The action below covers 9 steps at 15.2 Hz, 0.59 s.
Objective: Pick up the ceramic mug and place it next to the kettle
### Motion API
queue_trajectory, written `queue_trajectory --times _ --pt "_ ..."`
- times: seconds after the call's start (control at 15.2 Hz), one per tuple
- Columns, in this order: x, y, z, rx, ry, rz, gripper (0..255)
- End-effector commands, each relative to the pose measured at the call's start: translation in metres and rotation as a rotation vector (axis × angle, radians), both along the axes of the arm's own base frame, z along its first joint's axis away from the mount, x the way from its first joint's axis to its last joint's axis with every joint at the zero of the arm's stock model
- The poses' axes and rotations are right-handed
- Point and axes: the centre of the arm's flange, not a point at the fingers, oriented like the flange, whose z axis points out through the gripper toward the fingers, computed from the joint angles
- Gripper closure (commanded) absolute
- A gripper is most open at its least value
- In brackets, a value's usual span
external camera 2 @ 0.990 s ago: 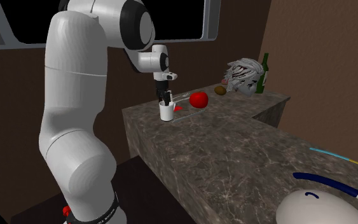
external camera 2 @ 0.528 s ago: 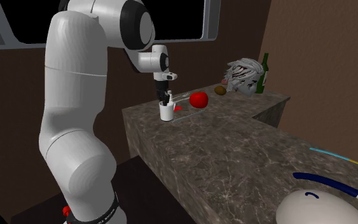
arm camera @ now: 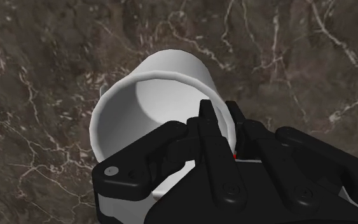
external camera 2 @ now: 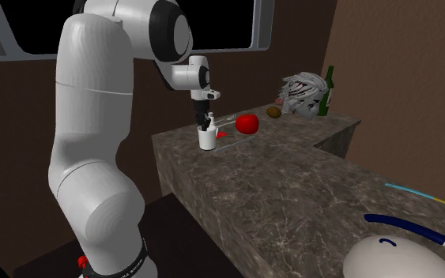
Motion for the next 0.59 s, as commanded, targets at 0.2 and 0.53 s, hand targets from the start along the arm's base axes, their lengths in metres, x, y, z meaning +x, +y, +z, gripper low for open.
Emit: queue_trajectory --times 0.2,0.53 --pt "0.0 0.0 0.021 0.0 0.0 0.0 255" --pt "0.0 0.0 0.048 0.0 0.0 0.0 255"
